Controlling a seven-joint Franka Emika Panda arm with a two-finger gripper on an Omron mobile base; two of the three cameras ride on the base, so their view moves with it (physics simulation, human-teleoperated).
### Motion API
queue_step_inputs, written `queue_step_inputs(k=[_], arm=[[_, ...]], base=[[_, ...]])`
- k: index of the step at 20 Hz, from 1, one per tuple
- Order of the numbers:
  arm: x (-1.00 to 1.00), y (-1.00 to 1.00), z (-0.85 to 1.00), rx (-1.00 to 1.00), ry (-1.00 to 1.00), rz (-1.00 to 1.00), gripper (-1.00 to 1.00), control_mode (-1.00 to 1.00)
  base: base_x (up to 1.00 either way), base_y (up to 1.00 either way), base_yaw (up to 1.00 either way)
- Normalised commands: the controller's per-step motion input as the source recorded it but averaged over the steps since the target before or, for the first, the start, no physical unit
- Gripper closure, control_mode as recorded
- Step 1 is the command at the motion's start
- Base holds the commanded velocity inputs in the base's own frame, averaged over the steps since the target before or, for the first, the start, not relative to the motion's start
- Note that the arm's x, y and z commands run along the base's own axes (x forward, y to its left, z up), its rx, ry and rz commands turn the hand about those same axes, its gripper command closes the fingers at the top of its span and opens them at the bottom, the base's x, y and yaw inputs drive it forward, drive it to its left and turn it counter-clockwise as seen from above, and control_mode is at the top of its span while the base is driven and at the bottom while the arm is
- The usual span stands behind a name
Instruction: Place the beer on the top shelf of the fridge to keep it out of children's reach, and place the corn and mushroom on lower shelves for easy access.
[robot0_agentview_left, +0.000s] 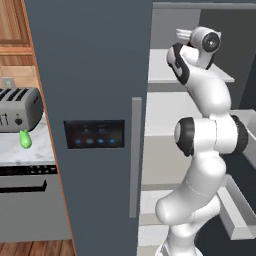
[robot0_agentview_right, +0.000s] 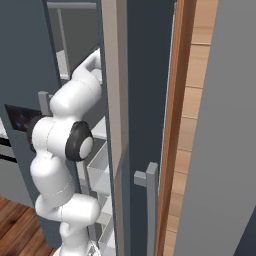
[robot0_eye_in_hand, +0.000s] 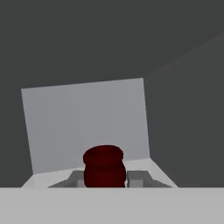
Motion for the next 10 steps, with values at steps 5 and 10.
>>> queue_step_inputs(k=[5, 10], arm=[[0.42, -0.06, 0.00, 0.02, -0.03, 0.00, -1.00, -1.00], [0.28, -0.03, 0.00, 0.01, -0.05, 0.00, -1.00, -1.00]], base=[[0.00, 0.00, 0.00], [0.00, 0.00, 0.00]])
